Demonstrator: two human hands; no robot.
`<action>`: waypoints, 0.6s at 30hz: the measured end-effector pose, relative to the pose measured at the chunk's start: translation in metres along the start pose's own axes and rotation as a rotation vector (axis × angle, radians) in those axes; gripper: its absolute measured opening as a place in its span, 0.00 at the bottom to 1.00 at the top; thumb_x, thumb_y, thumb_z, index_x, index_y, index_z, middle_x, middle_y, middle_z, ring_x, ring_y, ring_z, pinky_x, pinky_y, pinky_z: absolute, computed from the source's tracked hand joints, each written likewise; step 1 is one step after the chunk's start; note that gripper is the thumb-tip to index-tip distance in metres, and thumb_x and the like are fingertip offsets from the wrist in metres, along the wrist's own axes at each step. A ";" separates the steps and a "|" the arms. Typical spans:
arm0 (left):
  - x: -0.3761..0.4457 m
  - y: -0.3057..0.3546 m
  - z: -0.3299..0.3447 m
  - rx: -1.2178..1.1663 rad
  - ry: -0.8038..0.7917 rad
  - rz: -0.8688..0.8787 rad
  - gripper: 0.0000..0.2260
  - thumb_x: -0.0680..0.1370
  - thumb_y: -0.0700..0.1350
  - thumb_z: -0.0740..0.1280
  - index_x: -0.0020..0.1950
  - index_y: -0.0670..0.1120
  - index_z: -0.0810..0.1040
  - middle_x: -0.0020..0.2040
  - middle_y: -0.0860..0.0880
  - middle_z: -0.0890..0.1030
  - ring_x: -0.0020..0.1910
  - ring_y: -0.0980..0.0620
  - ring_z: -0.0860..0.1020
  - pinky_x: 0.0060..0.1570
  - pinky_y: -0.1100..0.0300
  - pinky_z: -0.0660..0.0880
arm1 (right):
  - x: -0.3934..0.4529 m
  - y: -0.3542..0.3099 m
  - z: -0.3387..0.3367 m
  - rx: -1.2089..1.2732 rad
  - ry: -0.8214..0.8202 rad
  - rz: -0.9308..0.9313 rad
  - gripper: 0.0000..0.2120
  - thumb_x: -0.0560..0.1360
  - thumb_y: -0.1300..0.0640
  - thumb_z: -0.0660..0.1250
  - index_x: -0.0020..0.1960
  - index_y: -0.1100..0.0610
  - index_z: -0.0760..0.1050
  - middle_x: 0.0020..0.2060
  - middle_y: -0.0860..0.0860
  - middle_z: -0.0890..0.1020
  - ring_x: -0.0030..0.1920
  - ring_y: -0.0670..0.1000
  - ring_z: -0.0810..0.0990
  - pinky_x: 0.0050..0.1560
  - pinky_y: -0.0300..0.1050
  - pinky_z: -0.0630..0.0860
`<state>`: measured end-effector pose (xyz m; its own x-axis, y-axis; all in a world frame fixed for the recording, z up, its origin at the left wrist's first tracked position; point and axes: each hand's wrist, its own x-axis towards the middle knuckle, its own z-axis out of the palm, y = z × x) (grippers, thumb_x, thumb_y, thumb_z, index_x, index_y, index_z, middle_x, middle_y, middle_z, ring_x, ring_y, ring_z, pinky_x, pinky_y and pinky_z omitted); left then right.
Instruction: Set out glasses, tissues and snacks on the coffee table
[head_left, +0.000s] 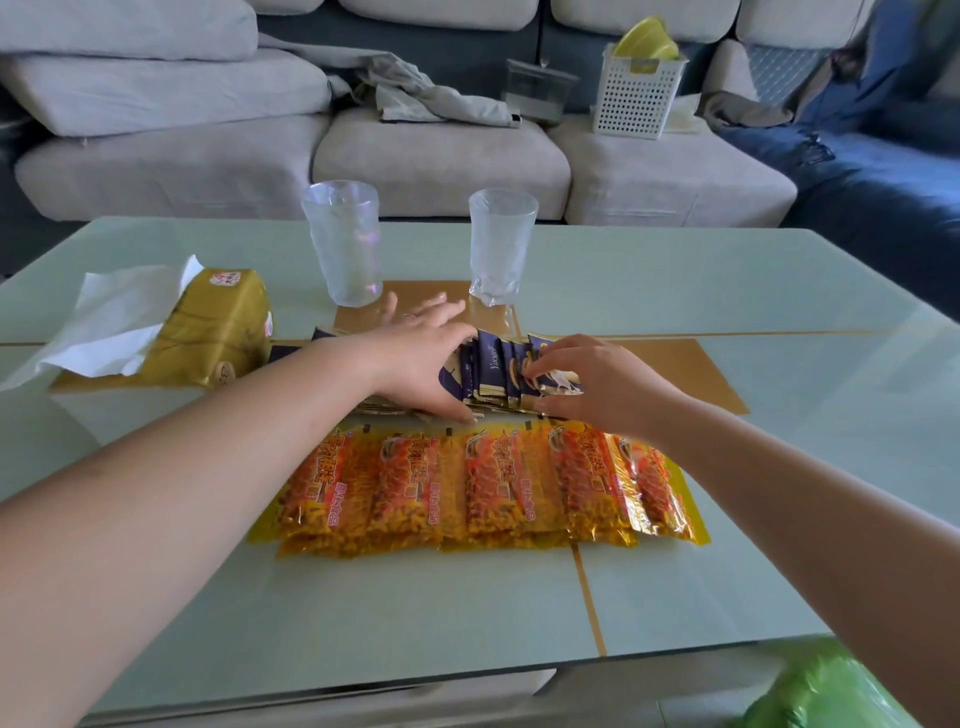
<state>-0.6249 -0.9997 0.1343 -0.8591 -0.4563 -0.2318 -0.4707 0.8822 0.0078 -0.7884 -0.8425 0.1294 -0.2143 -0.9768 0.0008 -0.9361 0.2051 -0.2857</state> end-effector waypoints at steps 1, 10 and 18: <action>0.003 0.004 0.002 -0.002 0.032 0.020 0.50 0.65 0.73 0.64 0.77 0.50 0.49 0.79 0.49 0.43 0.77 0.49 0.40 0.71 0.35 0.38 | 0.000 0.000 -0.001 -0.007 -0.002 -0.009 0.18 0.74 0.47 0.67 0.63 0.46 0.74 0.67 0.48 0.72 0.63 0.51 0.73 0.60 0.44 0.69; 0.016 0.023 0.010 -0.129 0.045 0.059 0.38 0.72 0.63 0.66 0.77 0.53 0.54 0.79 0.52 0.51 0.77 0.46 0.51 0.73 0.38 0.45 | -0.003 0.014 0.005 -0.021 0.057 0.064 0.17 0.73 0.47 0.68 0.61 0.45 0.74 0.63 0.48 0.74 0.56 0.50 0.75 0.54 0.46 0.75; 0.002 0.040 0.009 -0.531 0.354 0.083 0.31 0.72 0.61 0.67 0.72 0.53 0.66 0.74 0.50 0.64 0.74 0.50 0.62 0.72 0.41 0.57 | -0.015 0.006 -0.004 0.254 0.255 0.148 0.20 0.73 0.49 0.68 0.64 0.47 0.73 0.61 0.49 0.77 0.60 0.50 0.75 0.53 0.41 0.69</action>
